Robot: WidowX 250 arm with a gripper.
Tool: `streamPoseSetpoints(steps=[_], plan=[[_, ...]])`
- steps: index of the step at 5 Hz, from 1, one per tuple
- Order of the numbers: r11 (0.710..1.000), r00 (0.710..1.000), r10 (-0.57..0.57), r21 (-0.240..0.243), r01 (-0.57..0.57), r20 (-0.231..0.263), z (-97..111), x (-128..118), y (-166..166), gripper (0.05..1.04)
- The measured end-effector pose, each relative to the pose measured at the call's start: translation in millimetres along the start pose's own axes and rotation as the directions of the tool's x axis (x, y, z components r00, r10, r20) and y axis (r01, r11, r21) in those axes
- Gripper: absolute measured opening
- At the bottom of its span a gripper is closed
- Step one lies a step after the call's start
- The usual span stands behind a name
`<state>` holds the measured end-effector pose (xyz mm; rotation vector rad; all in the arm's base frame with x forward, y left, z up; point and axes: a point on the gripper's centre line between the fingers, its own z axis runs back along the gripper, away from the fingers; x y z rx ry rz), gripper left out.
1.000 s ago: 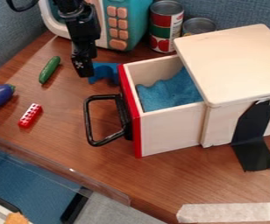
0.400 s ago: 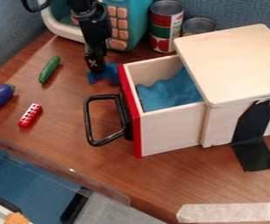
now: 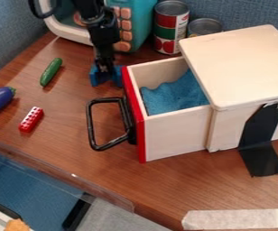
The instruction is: Put the blue toy in the drawer
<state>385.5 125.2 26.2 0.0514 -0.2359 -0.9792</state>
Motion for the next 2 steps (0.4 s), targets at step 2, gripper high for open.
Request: streamPoseSetpoints(steps=[2], plan=[[0.999, 0.999, 0.043, 0.003, -0.043, 0.006, -8.3, -0.8, -1.6, 0.258]])
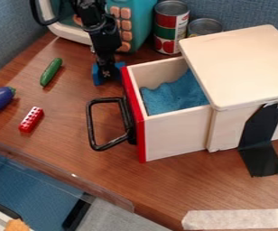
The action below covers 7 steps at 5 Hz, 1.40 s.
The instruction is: Put the blue toy in the drawer
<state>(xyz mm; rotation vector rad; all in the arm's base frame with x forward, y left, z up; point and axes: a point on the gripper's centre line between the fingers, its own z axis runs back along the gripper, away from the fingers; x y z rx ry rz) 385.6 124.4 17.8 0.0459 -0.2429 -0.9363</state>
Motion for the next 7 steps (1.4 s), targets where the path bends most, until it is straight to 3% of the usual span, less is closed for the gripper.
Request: streamPoseSetpoints(steps=[1, 2, 3, 4, 5, 7], plan=[[1.0, 1.0, 0.009, -0.019, -0.009, 0.011, 5.7, -1.0, -7.5, 0.257], [0.999, 0.999, 0.041, 0.004, -0.041, 0.027, 45.8, -5.4, -4.8, 0.257], [0.996, 0.998, 0.061, 0.059, -0.06, -0.014, 83.7, -7.8, -10.6, 0.257], [0.994, 0.996, 0.082, 0.072, -0.081, -0.015, 105.3, -7.2, -19.4, 0.256], [0.993, 0.995, 0.094, 0.069, -0.096, 0.029, 126.5, 2.5, -35.2, 0.256], [0.987, 0.979, 0.147, 0.039, -0.153, 0.139, 139.5, 41.1, -73.8, 0.256]])
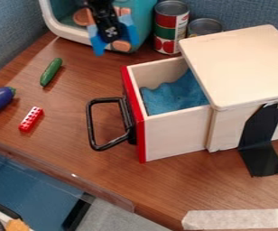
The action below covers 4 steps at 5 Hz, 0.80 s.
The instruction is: Put the blue toy in the drawer
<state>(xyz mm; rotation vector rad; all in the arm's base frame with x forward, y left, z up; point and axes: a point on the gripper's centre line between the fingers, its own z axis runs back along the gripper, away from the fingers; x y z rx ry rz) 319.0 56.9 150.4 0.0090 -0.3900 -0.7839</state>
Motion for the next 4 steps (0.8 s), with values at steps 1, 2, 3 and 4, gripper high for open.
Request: streamPoseSetpoints(steps=[1, 2, 3, 4], plan=[[0.995, 0.995, 0.096, -0.02, -0.096, -0.002, -2.8, 16.4, -14.0, 0.256], [0.983, 0.983, 0.182, -0.015, -0.182, -0.025, -7.2, 28.7, -25.2, 0.256], [0.98, 0.98, 0.198, 0.005, -0.198, -0.031, -16.6, 37.1, -31.2, 0.256], [0.984, 0.982, 0.179, 0.015, -0.178, -0.058, -37.6, 39.9, -44.7, 0.256]])
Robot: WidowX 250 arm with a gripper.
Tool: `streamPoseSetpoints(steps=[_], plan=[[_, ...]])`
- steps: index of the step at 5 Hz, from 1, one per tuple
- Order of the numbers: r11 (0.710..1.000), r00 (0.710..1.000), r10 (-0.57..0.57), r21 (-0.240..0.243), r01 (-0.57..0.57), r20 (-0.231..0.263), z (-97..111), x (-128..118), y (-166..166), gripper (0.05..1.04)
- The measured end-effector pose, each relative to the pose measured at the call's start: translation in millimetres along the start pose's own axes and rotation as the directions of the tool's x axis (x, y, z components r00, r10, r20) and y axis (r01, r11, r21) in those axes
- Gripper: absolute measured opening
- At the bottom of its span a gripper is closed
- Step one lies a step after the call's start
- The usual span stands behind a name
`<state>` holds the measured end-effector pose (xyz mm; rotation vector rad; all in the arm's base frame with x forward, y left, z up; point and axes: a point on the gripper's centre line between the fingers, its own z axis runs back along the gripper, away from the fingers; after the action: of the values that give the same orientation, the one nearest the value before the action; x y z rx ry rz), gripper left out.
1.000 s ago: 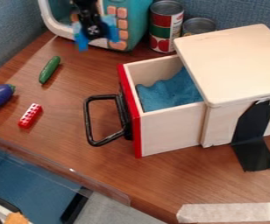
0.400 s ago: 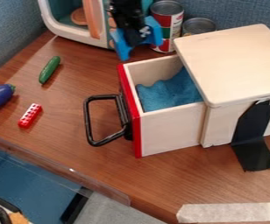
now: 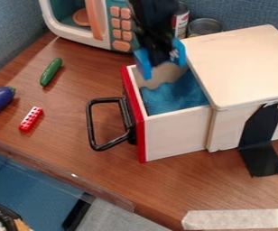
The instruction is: Put the blue toy in the drawer
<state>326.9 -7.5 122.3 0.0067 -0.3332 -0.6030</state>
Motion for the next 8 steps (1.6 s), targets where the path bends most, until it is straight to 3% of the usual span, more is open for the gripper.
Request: streamPoseSetpoints(steps=[1, 2, 3, 4, 6, 7, 8], plan=[[0.999, 1.0, 0.025, 0.019, -0.025, -0.012, -14.8, -4.5, -6.9, 0.256], [0.987, 0.988, 0.156, 0.043, -0.156, -0.003, -24.6, -9.1, -13.5, 0.256], [0.965, 0.966, 0.257, 0.048, -0.257, 0.002, -26.7, -10.8, -14.1, 0.256], [0.94, 0.942, 0.335, 0.058, -0.336, 0.026, -25.2, -13.3, -12.4, 0.316], [0.937, 0.937, 0.348, 0.012, -0.349, 0.024, -21.4, -18.9, -3.9, 0.907], [0.94, 0.94, 0.34, -0.014, -0.34, 0.036, -8.0, -25.4, 5.1, 1.013], [0.956, 0.955, 0.294, -0.014, -0.294, 0.039, 14.2, -34.0, 11.4, 1.009]])
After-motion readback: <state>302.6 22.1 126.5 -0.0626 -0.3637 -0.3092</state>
